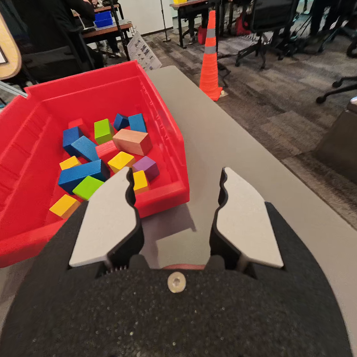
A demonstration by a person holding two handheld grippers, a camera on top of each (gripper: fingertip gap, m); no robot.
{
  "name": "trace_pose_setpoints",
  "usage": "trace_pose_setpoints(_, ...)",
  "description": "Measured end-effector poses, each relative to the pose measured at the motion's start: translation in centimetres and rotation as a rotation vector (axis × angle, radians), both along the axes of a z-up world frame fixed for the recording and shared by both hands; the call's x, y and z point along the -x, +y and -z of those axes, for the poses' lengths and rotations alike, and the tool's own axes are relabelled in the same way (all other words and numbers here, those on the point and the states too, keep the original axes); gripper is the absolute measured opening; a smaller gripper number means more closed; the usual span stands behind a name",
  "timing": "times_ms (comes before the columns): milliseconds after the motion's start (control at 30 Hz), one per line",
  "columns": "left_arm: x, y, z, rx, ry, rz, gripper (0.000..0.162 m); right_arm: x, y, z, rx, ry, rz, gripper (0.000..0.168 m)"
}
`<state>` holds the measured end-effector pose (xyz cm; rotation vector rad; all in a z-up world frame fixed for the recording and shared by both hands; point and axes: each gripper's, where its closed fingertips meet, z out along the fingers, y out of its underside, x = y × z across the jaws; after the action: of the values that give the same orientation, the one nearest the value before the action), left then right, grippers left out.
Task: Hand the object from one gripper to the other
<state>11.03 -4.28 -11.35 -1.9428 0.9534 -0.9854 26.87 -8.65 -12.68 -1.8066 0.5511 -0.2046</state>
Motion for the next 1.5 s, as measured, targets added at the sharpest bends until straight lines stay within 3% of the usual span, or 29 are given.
trace_pose_setpoints(33, -0.6, 0.5, 0.2, -0.010, 0.015, -0.046, 0.099, -0.1, 0.0, 0.1, -0.003, 0.021, -0.006, 0.085)
trace_pose_setpoints(67, -0.7, 1.3, 0.4, -0.042, 0.048, -0.102, 0.091, 0.0, 0.2, 0.3, 0.001, 0.038, -0.019, 0.085)
trace_pose_setpoints(133, 0.0, 3.0, 1.0, -0.084, 0.108, -0.210, 0.050, 0.3, 0.5, 0.8, 0.028, 0.058, -0.046, 0.083)
trace_pose_setpoints(233, 1.9, 5.2, 1.2, -0.169, 0.196, -0.334, 0.021, 0.7, 1.1, 1.1, 0.057, 0.053, -0.061, 0.078)
trace_pose_setpoints(333, 3.9, 7.0, 1.3, -0.219, 0.259, -0.412, 0.006, 2.3, 2.1, 1.0, 0.066, 0.037, -0.099, 0.071)
trace_pose_setpoints(367, 4.3, 7.0, 1.3, -0.202, 0.246, -0.413, 0.006, 3.4, 2.6, 0.8, 0.051, 0.047, -0.144, 0.071)
trace_pose_setpoints(433, 5.0, 6.9, 1.2, -0.195, 0.247, -0.417, 0.005, 5.5, 3.3, 0.7, 0.043, 0.098, -0.191, 0.039)
trace_pose_setpoints(467, 5.5, 7.0, 1.1, -0.210, 0.260, -0.432, 0.005, 5.7, 3.1, 0.7, 0.067, 0.095, -0.152, 0.031)
trace_pose_setpoints(500, 6.3, 7.1, 1.0, -0.215, 0.263, -0.447, 0.005, 5.7, 2.8, 0.5, 0.097, 0.062, -0.109, 0.011)
trace_pose_setpoints(533, 7.1, 7.2, 0.7, -0.205, 0.247, -0.456, 0.005, 6.1, 2.7, 0.2, 0.114, 0.017, -0.118, 0.003)
trace_pose_setpoints(700, 13.5, 7.7, -0.5, -0.213, 0.237, -0.510, 0.005, 12.2, 4.1, -1.2, 0.081, 0.017, -0.174, 0.002)
trace_pose_setpoints(900, 26.6, 9.0, -3.2, -0.245, 0.193, -0.685, 0.005, 24.6, 7.9, -3.6, -0.012, -0.029, -0.324, 0.002)
trace_pose_setpoints(1067, 35.8, 9.5, -2.7, -0.259, 0.238, -0.776, 0.005, 33.4, 10.1, -2.4, 0.001, -0.015, -0.427, 0.003)
trace_pose_setpoints(1233, 40.1, 9.4, -0.4, -0.176, 0.247, -0.770, 0.005, 37.8, 9.7, -0.5, 0.030, -0.041, -0.554, 0.005)
trace_pose_setpoints(1367, 41.0, 9.3, 1.1, -0.144, 0.205, -0.780, 0.006, 38.6, 9.7, 0.0, 0.039, -0.104, -0.546, 0.006)
trace_pose_setpoints(1433, 40.4, 8.9, 0.9, -0.137, 0.195, -0.713, 0.017, 38.5, 9.8, 0.0, 0.038, -0.117, -0.587, 0.008)
trace_pose_setpoints(1467, 40.2, 8.5, 0.3, -0.128, 0.172, -0.678, 0.035, 38.4, 9.7, -0.2, 0.033, -0.113, -0.624, 0.011)
trace_pose_setpoints(1500, 40.7, 8.3, -0.5, -0.130, 0.152, -0.686, 0.059, 38.2, 9.4, -0.6, 0.013, -0.111, -0.654, 0.028)
